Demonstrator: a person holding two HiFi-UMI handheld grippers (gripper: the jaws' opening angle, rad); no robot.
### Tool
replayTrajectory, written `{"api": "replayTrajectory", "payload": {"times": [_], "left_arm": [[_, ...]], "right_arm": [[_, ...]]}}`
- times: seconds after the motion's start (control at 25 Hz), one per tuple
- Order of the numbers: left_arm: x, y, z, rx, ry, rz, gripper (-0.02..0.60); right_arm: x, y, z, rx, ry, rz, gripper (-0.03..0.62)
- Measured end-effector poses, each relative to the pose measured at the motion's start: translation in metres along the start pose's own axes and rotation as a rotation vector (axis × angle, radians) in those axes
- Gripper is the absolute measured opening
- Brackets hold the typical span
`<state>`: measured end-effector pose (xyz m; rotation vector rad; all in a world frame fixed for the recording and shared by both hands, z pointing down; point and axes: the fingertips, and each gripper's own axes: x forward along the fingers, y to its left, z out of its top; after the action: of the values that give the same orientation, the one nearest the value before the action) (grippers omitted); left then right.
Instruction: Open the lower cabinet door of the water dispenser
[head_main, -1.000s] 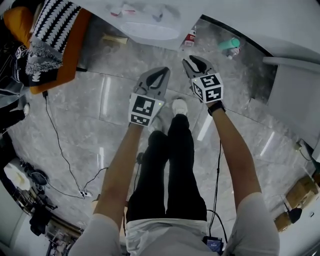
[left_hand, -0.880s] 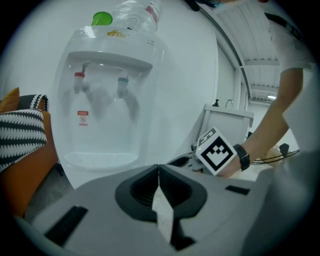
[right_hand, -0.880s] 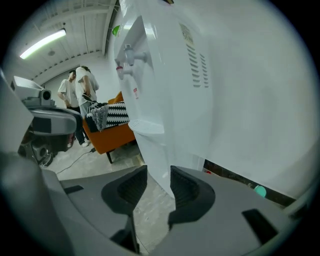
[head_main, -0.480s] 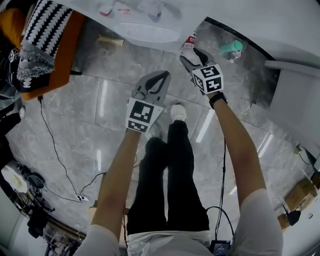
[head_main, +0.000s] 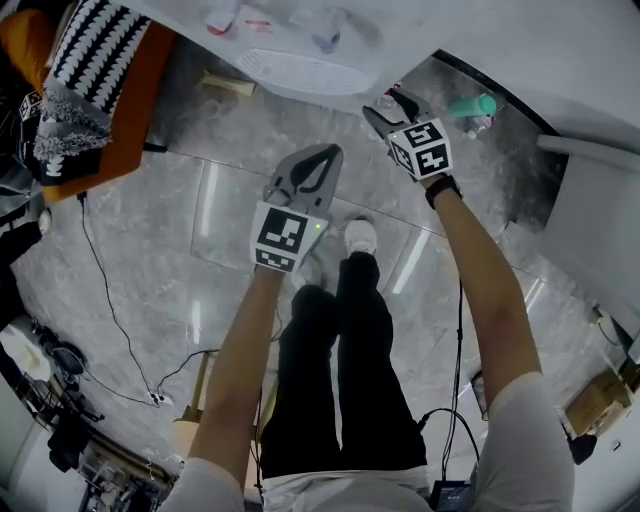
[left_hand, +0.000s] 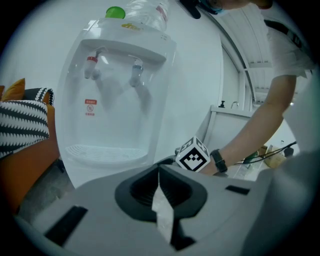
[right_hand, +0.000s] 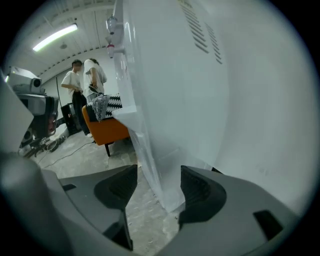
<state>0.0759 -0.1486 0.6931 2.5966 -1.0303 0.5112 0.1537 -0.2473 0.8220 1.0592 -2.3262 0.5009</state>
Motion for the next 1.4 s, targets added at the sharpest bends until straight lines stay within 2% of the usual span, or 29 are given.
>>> {"api": "replayTrajectory", "payload": {"times": [0.16,0.36,0.44,0.56,0.72,1.4], "left_arm": [[0.0,0.007,-0.006,-0.046,0.0,0.024,0.014],[0.001,0.007,-0.008,-0.042,-0.006,0.027,0.014],[0.0,0.009,-0.013,-0.048,0.005,0.033,0.014],[-0.002,0.012,-0.016,-0.053,0.017,0.041,0.014],[-0.005,0.012,-0.011,-0.045,0.002,0.033,0.014],[0.001,-0.003,-0.032,-0.066,0.027,-0.003,0.014]], "right_arm": [[0.012,0.003,-0.001,-0.042,0.018,0.024,0.261],[0.016,-0.004,-0.001,-0.045,0.014,-0.015,0.258],[0.016,-0.009,-0.001,-0.037,0.015,-0.04,0.209],[0.017,-0.012,0.0,-0.026,0.018,-0.055,0.198],[0.014,-0.012,-0.001,-0.021,0.029,-0.059,0.189],[0.015,-0.008,-0.002,-0.002,0.017,-0.077,0.149]]}}
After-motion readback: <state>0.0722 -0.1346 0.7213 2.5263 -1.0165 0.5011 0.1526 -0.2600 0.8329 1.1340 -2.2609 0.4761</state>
